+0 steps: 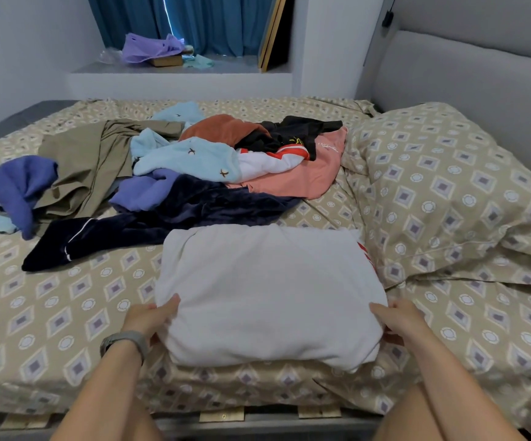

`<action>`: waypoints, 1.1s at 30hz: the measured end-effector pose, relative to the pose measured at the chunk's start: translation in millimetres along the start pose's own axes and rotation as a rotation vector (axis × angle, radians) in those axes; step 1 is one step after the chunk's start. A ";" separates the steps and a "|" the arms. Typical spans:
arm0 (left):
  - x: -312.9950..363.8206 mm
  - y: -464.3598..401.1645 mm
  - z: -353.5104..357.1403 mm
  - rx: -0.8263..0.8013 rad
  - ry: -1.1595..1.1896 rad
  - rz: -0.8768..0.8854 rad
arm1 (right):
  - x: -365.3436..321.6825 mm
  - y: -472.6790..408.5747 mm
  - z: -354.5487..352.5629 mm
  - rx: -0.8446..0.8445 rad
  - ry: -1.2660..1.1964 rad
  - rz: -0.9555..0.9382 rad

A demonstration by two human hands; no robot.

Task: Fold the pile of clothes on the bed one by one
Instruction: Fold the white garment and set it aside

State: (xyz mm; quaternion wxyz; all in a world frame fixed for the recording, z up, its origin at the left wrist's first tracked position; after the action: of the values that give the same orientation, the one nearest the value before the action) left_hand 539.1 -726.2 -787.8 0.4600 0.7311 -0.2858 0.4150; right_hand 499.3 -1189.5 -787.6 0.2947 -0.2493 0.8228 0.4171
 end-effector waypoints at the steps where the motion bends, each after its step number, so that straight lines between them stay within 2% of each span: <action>1: -0.9 -0.3 0.9 -0.023 0.008 -0.043 | 0.7 1.4 2.5 -0.031 -0.009 0.022; 7: -1.4 -3.8 -7.1 0.016 0.010 -0.128 | -2.4 13.5 2.7 -0.079 -0.381 0.093; 11: -10.7 -3.2 -8.1 -0.088 -0.124 -0.119 | 3.1 21.1 -1.1 -0.174 -0.198 0.123; 13: -10.8 3.3 -4.4 -0.155 -0.101 -0.109 | 5.3 25.0 -0.7 -0.222 -0.122 0.130; 17: -3.1 20.9 5.9 -0.248 0.053 -0.090 | 9.5 31.8 3.7 -0.303 -0.129 0.185; 23: 9.1 41.6 17.8 -0.310 0.066 -0.032 | 10.5 35.9 3.7 -0.316 -0.175 0.183; 26: 18.2 57.5 25.3 -0.477 0.086 -0.006 | 10.6 40.9 11.7 -0.413 -0.196 0.210; 29: 14.0 60.1 31.2 -0.620 -0.011 -0.023 | 11.0 41.2 16.8 -0.433 -0.169 0.184; 33: 4.6 41.1 27.2 -0.464 -0.194 0.027 | 10.6 38.0 16.1 -0.365 -0.147 0.164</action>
State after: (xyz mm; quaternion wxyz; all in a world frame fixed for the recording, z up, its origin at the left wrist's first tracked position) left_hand 517.8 -768.1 -772.2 0.5806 0.6383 -0.4258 0.2723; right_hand 471.4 -1157.8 -782.2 0.2691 -0.1996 0.7276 0.5987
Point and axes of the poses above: each hand's wrist, its own y-axis away from the middle knuckle, its own z-axis out of the palm, x = y × z, the point moved 4 cm from there along -y, towards the middle knuckle, and after that the axes turned 6 degrees about z, right-handed, at the moved point
